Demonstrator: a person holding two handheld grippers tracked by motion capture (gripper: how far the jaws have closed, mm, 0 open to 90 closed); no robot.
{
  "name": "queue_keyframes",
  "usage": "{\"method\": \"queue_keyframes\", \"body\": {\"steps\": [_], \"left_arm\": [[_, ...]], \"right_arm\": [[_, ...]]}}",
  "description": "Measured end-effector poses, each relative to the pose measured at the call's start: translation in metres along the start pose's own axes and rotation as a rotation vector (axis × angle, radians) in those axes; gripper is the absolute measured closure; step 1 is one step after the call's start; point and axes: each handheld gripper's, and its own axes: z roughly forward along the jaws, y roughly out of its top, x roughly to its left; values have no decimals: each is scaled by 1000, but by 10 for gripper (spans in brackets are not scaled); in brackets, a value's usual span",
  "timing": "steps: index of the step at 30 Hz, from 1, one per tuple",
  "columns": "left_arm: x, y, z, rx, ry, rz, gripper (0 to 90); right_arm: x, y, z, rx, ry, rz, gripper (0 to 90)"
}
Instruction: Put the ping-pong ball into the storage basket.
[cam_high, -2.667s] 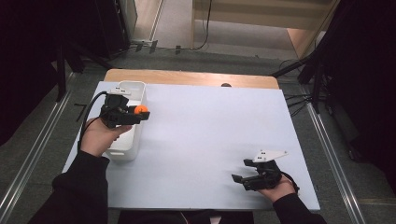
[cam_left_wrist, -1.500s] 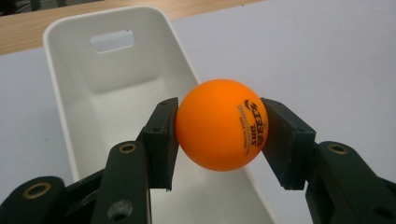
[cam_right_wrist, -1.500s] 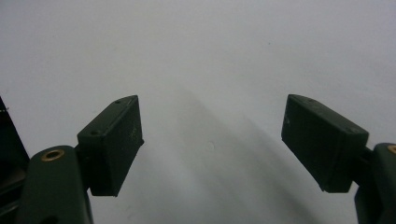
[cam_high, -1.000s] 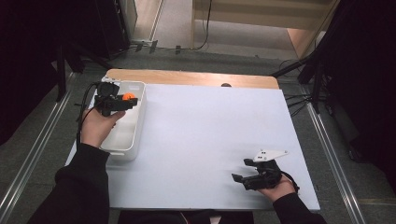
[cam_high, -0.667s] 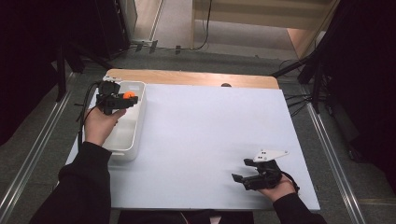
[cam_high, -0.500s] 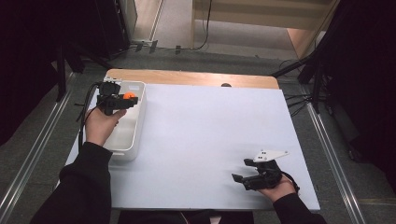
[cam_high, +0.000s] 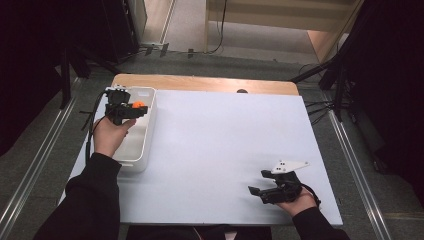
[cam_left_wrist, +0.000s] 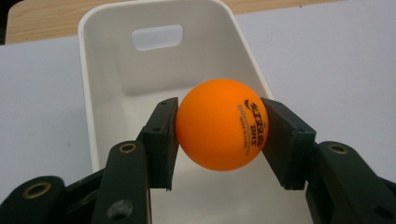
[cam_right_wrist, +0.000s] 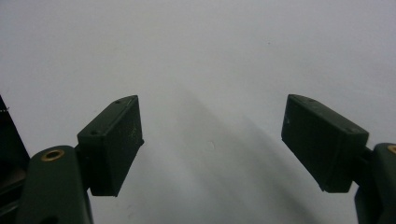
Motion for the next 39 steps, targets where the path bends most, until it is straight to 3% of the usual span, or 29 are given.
{"method": "queue_keyframes", "body": {"steps": [11, 17, 26, 31, 39], "left_arm": [[2, -1, -1, 3, 5, 6, 501], [1, 2, -9, -36, -8, 9, 408], [2, 8, -22, -39, -83, 8, 319], [0, 10, -29, -44, -112, 24, 317], [-7, 12, -37, -38, -203, 40, 297]], "right_arm": [[0, 0, 0, 2, 1, -3, 190], [0, 0, 0, 0, 3, -2, 190], [1, 0, 0, 0, 4, -2, 190], [1, 0, 0, -1, 3, 2, 190], [0, 0, 0, -6, 4, 0, 190]]}}
